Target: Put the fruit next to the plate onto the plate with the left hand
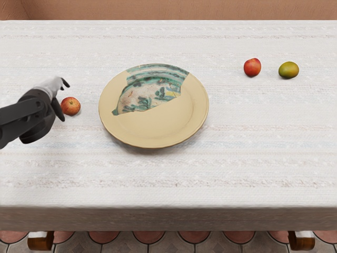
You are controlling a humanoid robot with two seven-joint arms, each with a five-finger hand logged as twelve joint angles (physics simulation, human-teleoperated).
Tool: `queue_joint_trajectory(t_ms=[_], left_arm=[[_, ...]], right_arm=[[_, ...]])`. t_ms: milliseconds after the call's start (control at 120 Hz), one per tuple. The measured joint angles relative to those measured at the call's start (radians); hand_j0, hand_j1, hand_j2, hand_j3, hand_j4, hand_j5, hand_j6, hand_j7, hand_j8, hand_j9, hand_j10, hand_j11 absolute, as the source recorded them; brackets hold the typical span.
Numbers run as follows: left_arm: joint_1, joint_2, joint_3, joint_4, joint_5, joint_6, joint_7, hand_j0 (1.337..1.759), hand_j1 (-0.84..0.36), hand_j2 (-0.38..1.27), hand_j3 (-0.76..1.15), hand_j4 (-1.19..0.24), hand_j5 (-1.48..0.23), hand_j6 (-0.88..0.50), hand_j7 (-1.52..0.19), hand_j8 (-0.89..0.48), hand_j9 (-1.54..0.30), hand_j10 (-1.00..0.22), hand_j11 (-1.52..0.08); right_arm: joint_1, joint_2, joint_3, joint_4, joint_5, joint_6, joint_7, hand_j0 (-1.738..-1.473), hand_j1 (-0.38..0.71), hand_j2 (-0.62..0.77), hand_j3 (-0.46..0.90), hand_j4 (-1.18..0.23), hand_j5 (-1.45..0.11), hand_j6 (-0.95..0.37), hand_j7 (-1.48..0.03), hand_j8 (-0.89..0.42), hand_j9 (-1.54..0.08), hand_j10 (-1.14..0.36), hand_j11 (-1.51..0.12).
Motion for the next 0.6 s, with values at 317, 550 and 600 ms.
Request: queue_joint_trajectory(t_ms=[317, 550, 600], left_arm=[[-0.007, -0.028, 0.0, 0.001, -0.001, -0.001, 0.0, 1.658, -0.02, 0.07, 0.0, -0.31, -0.4, -0.31, -0.4, -0.31, -0.4, -0.31, -0.4], [-0.003, -0.043, 0.0, 0.005, -0.001, -0.003, 0.0, 1.658, -0.07, 0.07, 0.0, -0.35, -0.45, -0.35, -0.45, -0.35, -0.45, -0.35, -0.45], [-0.001, -0.053, 0.0, 0.012, -0.002, -0.004, 0.0, 1.658, -0.08, 0.08, 0.0, -0.36, -0.47, -0.36, -0.47, -0.36, -0.46, -0.36, -0.46]], right_arm=[[0.0, 0.0, 0.0, 0.0, 0.0, 0.0, 0.0, -1.658, -0.35, 0.0, 0.0, 0.0, 0.0, 0.0, 0.0, 0.0, 0.0, 0.0, 0.0], [0.0, 0.0, 0.0, 0.0, 0.0, 0.0, 0.0, -1.658, -0.35, 0.0, 0.0, 0.0, 0.0, 0.0, 0.0, 0.0, 0.0, 0.0, 0.0], [0.0, 0.0, 0.0, 0.0, 0.0, 0.0, 0.0, -1.658, -0.35, 0.0, 0.0, 0.0, 0.0, 0.0, 0.0, 0.0, 0.0, 0.0, 0.0]])
